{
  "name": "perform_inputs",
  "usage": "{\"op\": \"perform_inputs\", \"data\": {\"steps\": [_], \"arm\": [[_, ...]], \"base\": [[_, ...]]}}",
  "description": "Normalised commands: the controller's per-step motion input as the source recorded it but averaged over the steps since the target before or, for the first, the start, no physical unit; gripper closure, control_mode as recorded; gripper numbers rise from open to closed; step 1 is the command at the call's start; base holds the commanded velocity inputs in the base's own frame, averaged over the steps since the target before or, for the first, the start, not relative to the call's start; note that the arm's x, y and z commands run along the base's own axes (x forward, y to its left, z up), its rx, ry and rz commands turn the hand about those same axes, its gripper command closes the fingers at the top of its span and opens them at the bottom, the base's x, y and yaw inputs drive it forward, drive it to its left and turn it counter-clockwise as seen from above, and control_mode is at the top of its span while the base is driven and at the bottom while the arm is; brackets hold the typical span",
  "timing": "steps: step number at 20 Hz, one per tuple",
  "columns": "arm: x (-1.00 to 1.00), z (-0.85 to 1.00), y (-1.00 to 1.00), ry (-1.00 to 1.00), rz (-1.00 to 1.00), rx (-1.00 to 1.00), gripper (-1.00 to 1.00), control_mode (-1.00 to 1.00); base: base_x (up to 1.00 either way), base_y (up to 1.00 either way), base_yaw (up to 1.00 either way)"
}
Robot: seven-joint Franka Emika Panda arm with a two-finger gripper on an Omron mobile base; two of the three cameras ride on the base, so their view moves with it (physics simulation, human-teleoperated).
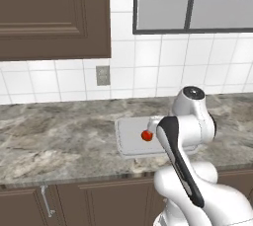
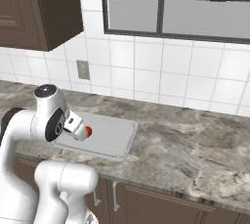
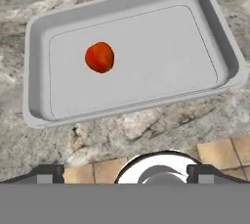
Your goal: Pick the peach and apple from the fridge and place them inside the tupperware on the counter.
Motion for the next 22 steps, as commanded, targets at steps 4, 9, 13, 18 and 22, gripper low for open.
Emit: {"op": "perform_inputs", "data": {"steps": [4,9,13,18,22], "arm": [[-0.57,0.77,0.00,-0.33,0.00,-0.09,-1.00,-1.00],[-0.58,0.56,0.00,-0.25,0.00,-0.14,-1.00,-1.00],[-0.50,0.10,0.00,-0.01,0.00,-0.02,-1.00,-1.00],[-0.15,-0.01,0.00,0.00,0.00,0.00,-1.00,-1.00],[-0.20,-0.06,0.00,-0.19,0.00,0.00,-1.00,-1.00]], "base": [[0.00,0.00,0.00],[0.00,0.00,0.00],[0.00,0.00,0.00],[0.00,0.00,0.00],[0.00,0.00,0.00]]}}
